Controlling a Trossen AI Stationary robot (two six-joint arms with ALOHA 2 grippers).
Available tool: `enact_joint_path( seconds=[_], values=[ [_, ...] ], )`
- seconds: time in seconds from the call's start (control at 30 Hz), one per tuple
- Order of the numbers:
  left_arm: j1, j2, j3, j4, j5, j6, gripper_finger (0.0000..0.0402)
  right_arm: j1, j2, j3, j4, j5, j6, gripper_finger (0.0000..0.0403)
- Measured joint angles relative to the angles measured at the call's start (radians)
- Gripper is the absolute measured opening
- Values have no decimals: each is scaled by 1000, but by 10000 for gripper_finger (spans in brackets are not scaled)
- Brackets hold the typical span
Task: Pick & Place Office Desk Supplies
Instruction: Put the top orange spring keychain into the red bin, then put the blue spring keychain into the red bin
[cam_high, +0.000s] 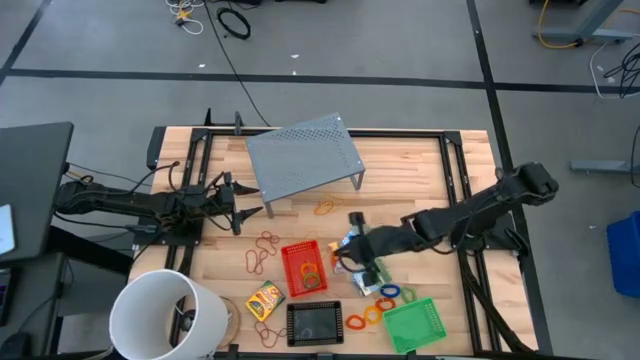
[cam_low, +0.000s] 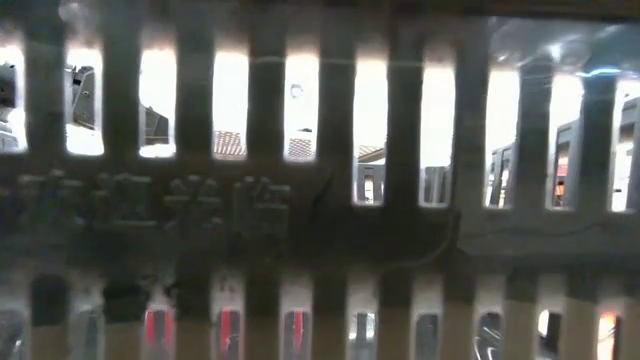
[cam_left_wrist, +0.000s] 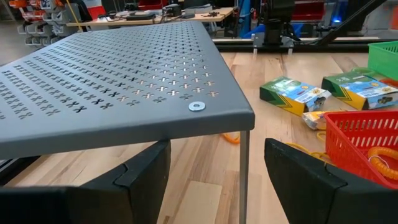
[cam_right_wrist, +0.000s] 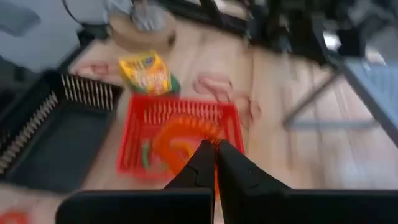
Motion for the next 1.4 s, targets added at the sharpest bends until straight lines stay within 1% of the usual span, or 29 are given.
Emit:
enact_joint_path(
  seconds=[0.1,0.27,0.53,0.6,0.7,1.17,1.27,1.4],
  values=[
    [0,0,0,1,0,0,262,-41,80,-1,116,-112,-38,1],
    [0,0,0,2,0,1,262,-93,208,-2,320,-256,-72,1],
    [0,0,0,1,-3,4,262,-159,342,0,463,-383,-68,1],
    [0,0,0,1,-3,4,262,-163,366,0,474,-393,-58,4],
    [0,0,0,0,-4,4,262,-163,382,0,476,-389,-49,26],
    [0,0,0,-1,-4,4,262,-162,386,0,475,-387,-46,189],
    [0,0,0,-4,-4,4,262,-160,386,0,471,-387,-46,207],
    [0,0,0,-8,-4,4,262,-145,368,0,412,-361,-46,209]
  ],
)
